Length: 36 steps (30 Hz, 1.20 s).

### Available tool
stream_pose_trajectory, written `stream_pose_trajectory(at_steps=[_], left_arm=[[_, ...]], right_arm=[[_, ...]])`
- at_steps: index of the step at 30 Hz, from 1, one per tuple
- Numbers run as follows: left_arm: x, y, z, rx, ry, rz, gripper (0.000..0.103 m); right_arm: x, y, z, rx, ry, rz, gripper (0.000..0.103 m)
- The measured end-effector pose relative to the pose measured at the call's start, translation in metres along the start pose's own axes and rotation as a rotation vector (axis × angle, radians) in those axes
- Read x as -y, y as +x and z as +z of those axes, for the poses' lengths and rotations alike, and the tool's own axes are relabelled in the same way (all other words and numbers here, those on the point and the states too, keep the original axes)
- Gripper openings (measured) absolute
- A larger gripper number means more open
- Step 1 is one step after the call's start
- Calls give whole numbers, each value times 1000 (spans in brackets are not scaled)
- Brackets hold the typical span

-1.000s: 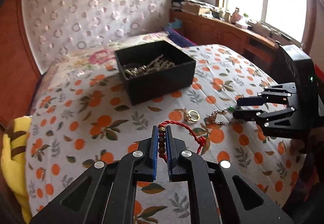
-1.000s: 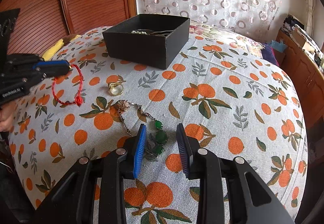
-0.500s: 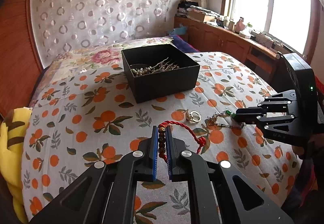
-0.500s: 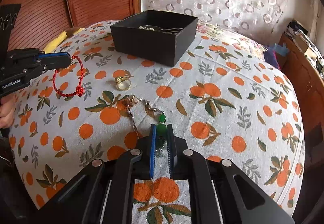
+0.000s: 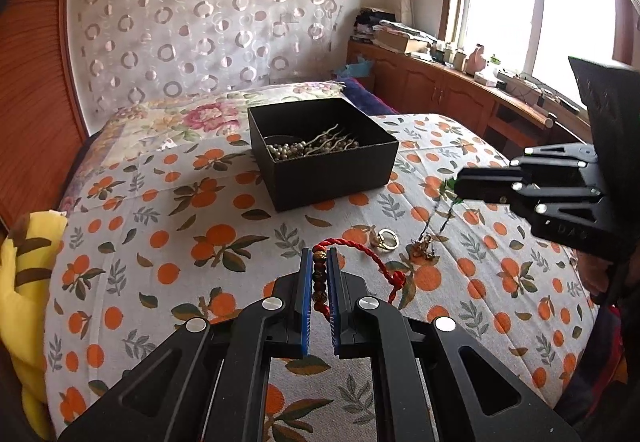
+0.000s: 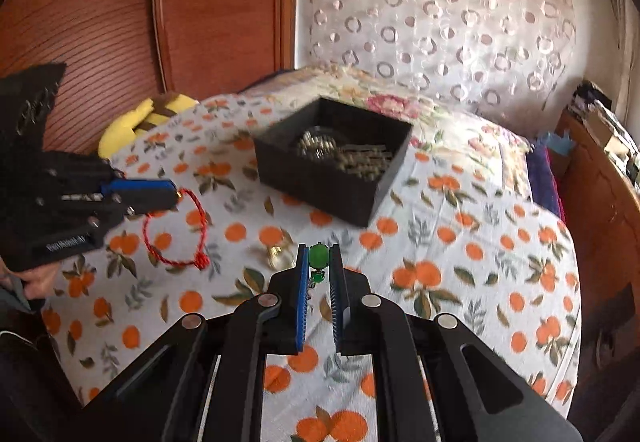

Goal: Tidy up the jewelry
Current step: 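Drop the red bracelet into the box with left tool while right tool drops green chain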

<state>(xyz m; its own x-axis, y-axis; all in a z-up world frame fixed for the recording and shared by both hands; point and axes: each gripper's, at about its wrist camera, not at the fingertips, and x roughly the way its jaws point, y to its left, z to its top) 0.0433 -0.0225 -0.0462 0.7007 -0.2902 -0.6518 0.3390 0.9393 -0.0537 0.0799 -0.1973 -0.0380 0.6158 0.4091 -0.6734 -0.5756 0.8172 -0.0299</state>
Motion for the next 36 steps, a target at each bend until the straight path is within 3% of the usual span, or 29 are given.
stream_pose_trajectory(at_steps=[10, 22, 29, 36], left_arm=[[-3, -2, 13, 28, -2, 13, 6], [-12, 15, 50, 59, -10, 19, 6], [-19, 22, 76, 82, -18, 32, 6], [-27, 36, 97, 90, -22, 41, 6]], right_arm=[[0, -13, 26, 55, -20, 0, 11], [30, -19, 66, 152, 4, 37, 11], [43, -8, 98, 197, -10, 63, 11], [55, 27, 97, 167, 18, 102, 11]])
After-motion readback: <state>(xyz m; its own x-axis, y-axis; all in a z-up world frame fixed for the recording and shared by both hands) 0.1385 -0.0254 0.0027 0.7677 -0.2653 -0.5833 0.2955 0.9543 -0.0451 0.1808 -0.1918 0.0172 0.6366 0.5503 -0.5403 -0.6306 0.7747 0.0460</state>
